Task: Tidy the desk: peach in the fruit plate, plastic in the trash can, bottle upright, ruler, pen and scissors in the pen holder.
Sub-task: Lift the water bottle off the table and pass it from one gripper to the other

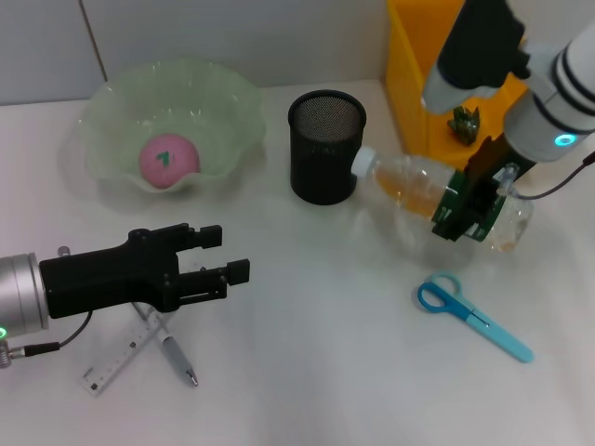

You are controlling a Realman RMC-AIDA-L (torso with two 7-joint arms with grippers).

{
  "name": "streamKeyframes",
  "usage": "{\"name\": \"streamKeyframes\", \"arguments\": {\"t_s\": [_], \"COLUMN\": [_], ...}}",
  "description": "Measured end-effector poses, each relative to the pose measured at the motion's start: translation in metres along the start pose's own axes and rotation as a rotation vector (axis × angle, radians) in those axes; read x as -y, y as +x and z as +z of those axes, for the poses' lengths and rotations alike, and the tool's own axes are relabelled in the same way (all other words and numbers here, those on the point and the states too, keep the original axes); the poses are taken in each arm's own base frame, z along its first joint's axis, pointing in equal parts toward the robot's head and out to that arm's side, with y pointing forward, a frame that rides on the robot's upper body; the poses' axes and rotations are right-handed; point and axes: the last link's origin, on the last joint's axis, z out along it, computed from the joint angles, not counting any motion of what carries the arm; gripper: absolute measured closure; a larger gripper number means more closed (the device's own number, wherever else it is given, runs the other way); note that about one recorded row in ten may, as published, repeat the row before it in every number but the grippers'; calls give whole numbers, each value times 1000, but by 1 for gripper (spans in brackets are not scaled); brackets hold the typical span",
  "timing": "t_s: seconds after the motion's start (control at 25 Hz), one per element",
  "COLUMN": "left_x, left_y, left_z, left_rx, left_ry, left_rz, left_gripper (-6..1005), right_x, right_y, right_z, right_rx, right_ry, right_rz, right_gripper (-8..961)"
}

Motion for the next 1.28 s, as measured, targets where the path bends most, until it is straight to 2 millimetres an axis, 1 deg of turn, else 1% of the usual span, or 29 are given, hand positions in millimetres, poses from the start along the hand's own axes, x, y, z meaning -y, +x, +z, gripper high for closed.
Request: {"name": "streamKeyframes", "arguments": {"t_s": [0.28, 0.32, 0.36, 0.4, 0.52, 0.72, 0.76, 0.8, 0.92, 0.96, 1.12, 1.2, 1.28], "left_x": [1, 1, 2, 2, 3, 5, 5, 5, 6, 6, 5, 1, 1], "left_y": [4, 4, 5, 6, 8, 15, 18, 20, 24, 27, 29, 34, 35], "left_z": [-3, -4, -4, -5, -7, -12, -14, -15, -17, -21, -24, -29, -29], "left_rx": [-41, -48, -53, -63, -95, -167, -196, -213, -256, -304, -347, -427, -437], "left_ry": [8, 13, 16, 20, 32, 44, 49, 53, 62, 72, 69, 53, 50], "left_rz": [-21, -29, -34, -41, -50, -57, -61, -63, -70, -79, -85, -87, -86], "left_gripper": [255, 255, 255, 255, 256, 256, 256, 256, 256, 256, 257, 257, 257], "right_x": [-9, -11, -16, -16, -23, -34, -37, -37, -42, -45, -49, -52, -53], "right_y": [-5, -6, -8, -8, -10, -10, -9, -9, -7, -6, -4, -5, -6], "right_z": [-16, -17, -19, -19, -18, -10, -4, -4, 4, 8, 12, 17, 19], "right_rx": [166, 204, 290, 290, 422, 672, 768, 768, 907, 982, 1052, 1102, 1113], "right_ry": [-45, -65, -111, -111, -172, -255, -274, -274, -280, -284, -284, -286, -286], "right_rz": [-28, -38, -54, -54, -82, -80, -74, -74, -71, -58, -41, -30, -31], "right_gripper": [179, 179, 179, 179, 179, 178, 178, 178, 178, 178, 178, 178, 178]}}
